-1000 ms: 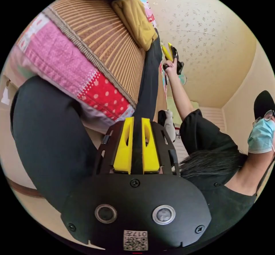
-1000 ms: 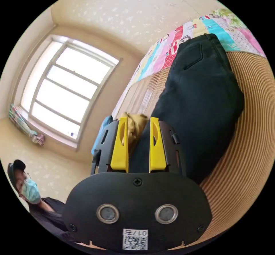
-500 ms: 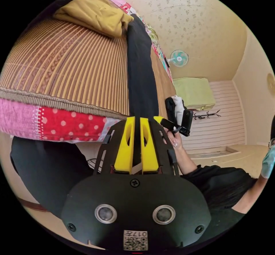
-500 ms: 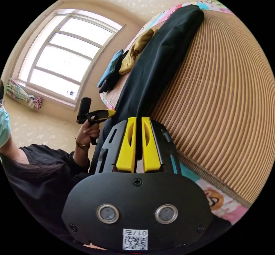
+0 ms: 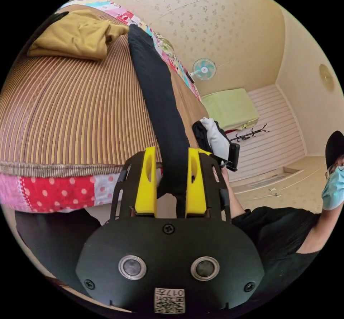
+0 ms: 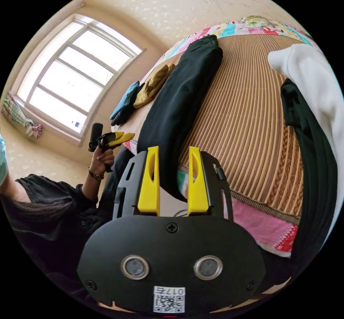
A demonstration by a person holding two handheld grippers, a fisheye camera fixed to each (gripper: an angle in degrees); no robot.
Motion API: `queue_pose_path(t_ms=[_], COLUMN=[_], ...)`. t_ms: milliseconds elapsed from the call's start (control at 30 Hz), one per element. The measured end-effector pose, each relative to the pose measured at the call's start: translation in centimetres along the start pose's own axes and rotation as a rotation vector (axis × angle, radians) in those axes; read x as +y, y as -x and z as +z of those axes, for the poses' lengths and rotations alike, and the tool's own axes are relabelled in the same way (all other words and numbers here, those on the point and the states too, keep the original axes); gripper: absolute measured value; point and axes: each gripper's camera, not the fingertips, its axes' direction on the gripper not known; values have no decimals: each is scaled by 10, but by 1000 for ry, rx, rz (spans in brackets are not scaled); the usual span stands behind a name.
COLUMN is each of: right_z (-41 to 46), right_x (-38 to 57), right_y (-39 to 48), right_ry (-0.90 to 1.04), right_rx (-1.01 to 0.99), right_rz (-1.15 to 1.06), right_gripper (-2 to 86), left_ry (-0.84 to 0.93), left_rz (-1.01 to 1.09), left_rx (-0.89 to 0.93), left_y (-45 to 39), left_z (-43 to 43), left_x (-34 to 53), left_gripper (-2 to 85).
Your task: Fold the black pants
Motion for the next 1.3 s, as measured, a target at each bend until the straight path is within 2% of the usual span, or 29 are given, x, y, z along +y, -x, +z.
queue_pose_path(t_ms=[133, 333, 433, 533, 600, 700, 767, 967, 1033, 1133, 1300], right_z=[20, 29, 47, 55, 28, -42, -105, -247, -275, -300, -291], right_x=[-34, -10, -12, -20, -15, -3, -1, -4, -9, -31, -100], right_y=[-54, -83, -104, -93, -66, -11, 46, 176, 199, 214, 179], right_ry=[-4, 54, 77, 121, 55, -112, -222, -444, -506, -542, -498], right_rx=[-131, -315, -410, -370, -322, -454, -492, -499, -481, -475, -406], right_rz=[133, 189, 215, 117, -3, -212, -431, -818, -833, -782, -628], right_gripper=[141, 139, 103, 47, 32, 18, 12, 11, 13, 16, 11], left_ry=[50, 18, 80, 120, 55, -103, -215, -484, -555, -606, -564], left_rz=[-30, -60, -96, -116, 4, 281, 538, 959, 993, 938, 762], left_rx=[-42, 54, 118, 168, 193, 323, 302, 290, 244, 256, 125], left_y=[21, 33, 44, 45, 17, -62, -148, -319, -352, -376, -361], left_z=[33, 45, 70, 73, 48, -12, -63, -157, -169, -174, -142], left_x=[-16, 38, 47, 54, 67, 89, 104, 137, 139, 122, 48], left_gripper=[135, 108, 73, 52, 49, 48, 49, 48, 48, 48, 47])
